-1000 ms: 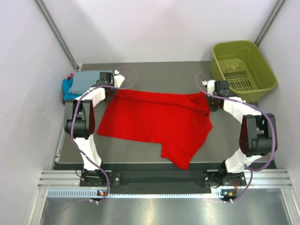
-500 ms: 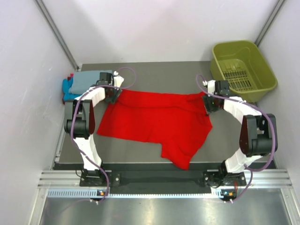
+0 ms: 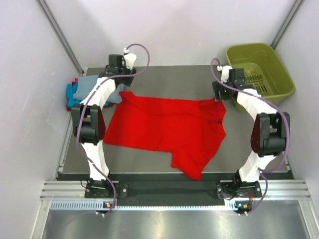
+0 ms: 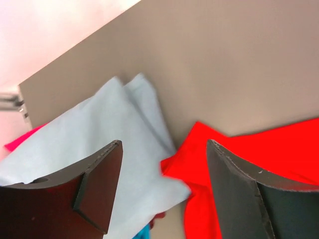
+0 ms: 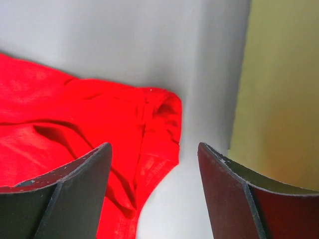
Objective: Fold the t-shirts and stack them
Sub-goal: Fold the tshirt
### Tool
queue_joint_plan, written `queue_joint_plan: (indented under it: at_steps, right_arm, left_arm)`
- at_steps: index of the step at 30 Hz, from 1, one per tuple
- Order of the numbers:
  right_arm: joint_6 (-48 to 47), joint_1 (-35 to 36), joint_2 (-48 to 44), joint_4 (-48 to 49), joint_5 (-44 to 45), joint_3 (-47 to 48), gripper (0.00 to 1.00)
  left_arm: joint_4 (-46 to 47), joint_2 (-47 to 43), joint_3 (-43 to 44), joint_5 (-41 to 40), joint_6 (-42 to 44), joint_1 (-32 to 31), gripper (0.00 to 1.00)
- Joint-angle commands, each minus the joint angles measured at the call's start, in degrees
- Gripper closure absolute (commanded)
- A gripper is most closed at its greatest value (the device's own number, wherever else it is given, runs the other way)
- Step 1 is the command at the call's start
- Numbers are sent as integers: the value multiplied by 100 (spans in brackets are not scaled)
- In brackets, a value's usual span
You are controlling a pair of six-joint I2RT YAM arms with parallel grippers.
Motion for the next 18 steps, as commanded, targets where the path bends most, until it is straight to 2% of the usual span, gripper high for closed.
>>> queue_joint_plan:
  at_steps: [1,5,9,12,18]
  right_arm:
    - [93,47,264,36,-115,245,30]
    - [66,38,300,62,-62,210,30]
    - [136,30,352,124,-54,79,30]
    - [215,47,475,142,-106,87,30]
    - [154,47,774,124,-133,315,32]
  left_arm:
    - [-282,297,182,-201,-222,-110,28]
    - [-159,-35,-143,-394,-90,-102,28]
    - [70,-125,-460,-167,-64,-119,28]
    - [-70,235,-276,-218,-134,-233,29]
    - [-326,1079,690,-420,-231,-312,31]
